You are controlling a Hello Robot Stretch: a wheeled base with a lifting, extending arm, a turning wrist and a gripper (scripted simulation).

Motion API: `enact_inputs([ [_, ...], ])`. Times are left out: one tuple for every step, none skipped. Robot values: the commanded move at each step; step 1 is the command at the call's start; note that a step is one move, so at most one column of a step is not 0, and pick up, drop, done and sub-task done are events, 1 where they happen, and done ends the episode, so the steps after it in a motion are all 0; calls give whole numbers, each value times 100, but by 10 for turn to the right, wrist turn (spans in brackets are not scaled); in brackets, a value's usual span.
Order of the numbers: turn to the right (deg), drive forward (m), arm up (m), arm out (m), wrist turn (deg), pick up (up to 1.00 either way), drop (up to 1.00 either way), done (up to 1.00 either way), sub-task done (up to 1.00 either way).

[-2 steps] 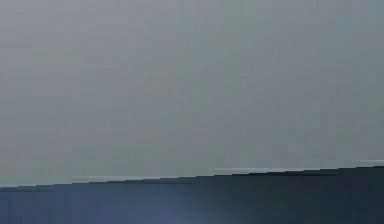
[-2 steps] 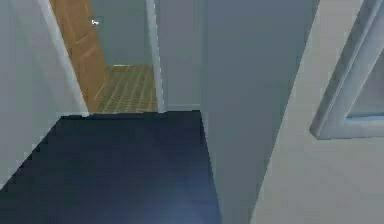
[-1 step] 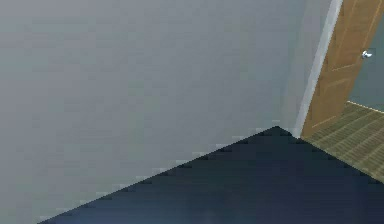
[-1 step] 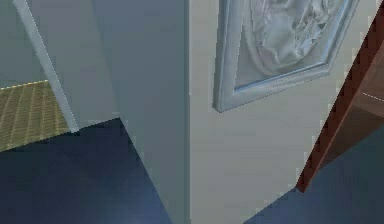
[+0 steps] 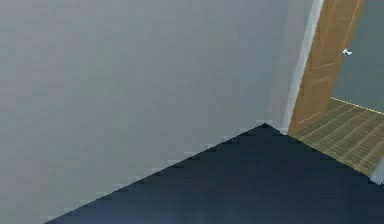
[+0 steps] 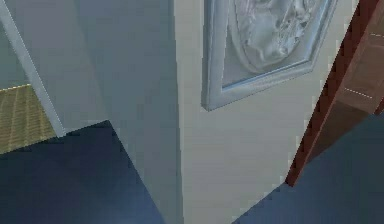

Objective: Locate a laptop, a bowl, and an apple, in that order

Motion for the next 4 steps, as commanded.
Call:
enact_inputs([
  [0,30,0,0,0,0,0,0,0],
  [420,0,0,0,0,0,0,0,0],
  [0,100,0,0,0,0,0,0,0],
  [30,0,0,0,0,0,0,0,0],
])
